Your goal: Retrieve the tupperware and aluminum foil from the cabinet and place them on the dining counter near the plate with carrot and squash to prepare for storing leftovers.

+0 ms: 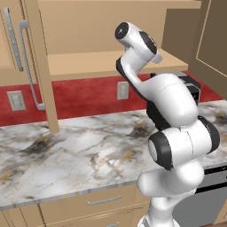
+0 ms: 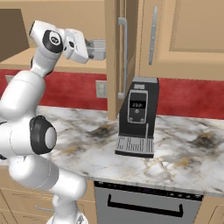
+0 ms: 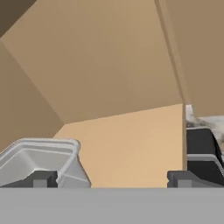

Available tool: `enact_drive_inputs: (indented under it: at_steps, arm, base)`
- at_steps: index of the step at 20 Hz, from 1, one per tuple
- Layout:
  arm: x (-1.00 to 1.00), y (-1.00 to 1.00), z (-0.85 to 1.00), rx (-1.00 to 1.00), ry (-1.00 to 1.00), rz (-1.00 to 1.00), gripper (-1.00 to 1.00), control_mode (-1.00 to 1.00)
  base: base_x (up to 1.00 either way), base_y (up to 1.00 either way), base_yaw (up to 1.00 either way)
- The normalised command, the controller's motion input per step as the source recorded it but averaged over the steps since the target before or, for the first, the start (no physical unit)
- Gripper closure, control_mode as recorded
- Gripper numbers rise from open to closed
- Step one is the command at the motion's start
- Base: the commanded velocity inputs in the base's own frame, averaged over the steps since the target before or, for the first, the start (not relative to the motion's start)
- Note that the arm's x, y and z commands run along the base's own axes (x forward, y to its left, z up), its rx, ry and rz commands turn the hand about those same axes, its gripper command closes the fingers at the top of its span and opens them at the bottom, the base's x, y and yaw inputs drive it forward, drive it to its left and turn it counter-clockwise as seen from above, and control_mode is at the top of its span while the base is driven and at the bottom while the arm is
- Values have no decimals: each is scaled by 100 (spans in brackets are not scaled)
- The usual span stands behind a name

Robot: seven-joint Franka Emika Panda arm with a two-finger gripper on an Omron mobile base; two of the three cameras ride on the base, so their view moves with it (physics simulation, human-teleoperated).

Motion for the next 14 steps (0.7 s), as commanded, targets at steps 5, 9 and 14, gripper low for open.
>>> enact_drive_inputs:
  at_steps: [5, 9, 14]
  arm:
    - [21, 0, 0, 3, 4, -6, -100, -100]
    - [29, 0, -4, 0, 9, -3, -100, -100]
    - [34, 0, -12, 0, 7, 0, -100, -100]
  base:
    - [0, 0, 0]
    - [0, 0, 0]
    - [0, 0, 0]
